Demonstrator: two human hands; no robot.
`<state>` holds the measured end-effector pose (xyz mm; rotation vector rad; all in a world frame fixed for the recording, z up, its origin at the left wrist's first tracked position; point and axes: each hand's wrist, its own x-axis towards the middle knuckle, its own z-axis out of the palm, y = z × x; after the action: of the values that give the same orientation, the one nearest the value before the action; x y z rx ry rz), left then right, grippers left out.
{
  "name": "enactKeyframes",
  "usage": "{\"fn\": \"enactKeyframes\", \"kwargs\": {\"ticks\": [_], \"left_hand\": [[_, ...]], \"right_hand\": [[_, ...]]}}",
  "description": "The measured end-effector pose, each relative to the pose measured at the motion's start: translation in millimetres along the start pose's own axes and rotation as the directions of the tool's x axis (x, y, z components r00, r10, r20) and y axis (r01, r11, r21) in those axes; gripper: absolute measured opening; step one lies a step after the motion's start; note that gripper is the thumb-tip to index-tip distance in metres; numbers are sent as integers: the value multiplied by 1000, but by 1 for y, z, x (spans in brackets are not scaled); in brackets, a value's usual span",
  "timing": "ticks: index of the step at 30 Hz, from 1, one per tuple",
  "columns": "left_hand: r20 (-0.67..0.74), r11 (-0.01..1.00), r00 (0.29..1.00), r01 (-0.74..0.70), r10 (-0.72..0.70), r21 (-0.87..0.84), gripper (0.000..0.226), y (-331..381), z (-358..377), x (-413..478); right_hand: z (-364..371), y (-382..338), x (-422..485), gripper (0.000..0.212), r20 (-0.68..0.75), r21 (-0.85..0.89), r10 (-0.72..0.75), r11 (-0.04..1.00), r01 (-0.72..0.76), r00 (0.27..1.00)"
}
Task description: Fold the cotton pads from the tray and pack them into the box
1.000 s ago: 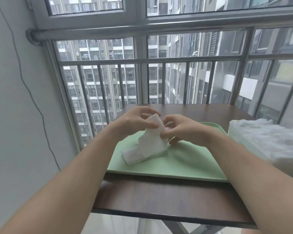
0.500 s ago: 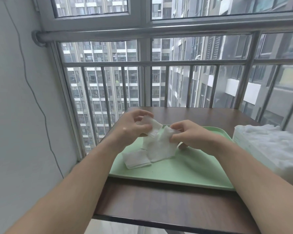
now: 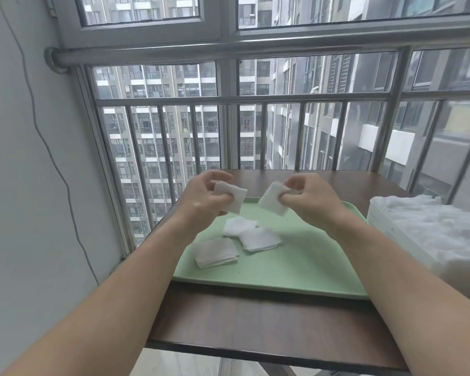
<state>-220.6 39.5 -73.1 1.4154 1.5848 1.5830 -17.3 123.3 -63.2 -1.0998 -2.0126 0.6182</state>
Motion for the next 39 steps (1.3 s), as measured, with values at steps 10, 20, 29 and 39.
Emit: {"fn": "enactKeyframes", "kwargs": {"ticks": [10, 20, 29, 39], "left_hand": [[89, 983, 994, 73, -58, -167, 34, 5, 10, -2], [124, 941, 988, 129, -94, -313, 20, 10, 23, -6], [193, 905, 972, 199, -134, -375, 20, 18, 27, -11], [67, 972, 992, 121, -110, -203, 17, 10, 22, -9]], "right_hand": [[1, -13, -8, 35, 432, 668, -25, 680, -302, 901], [7, -14, -10, 25, 438, 630, 96, 676, -381, 894], [9, -16, -12, 30, 315, 574, 120, 766, -290, 942], [5, -12, -9, 38, 172, -116, -17, 993, 38, 985]]}}
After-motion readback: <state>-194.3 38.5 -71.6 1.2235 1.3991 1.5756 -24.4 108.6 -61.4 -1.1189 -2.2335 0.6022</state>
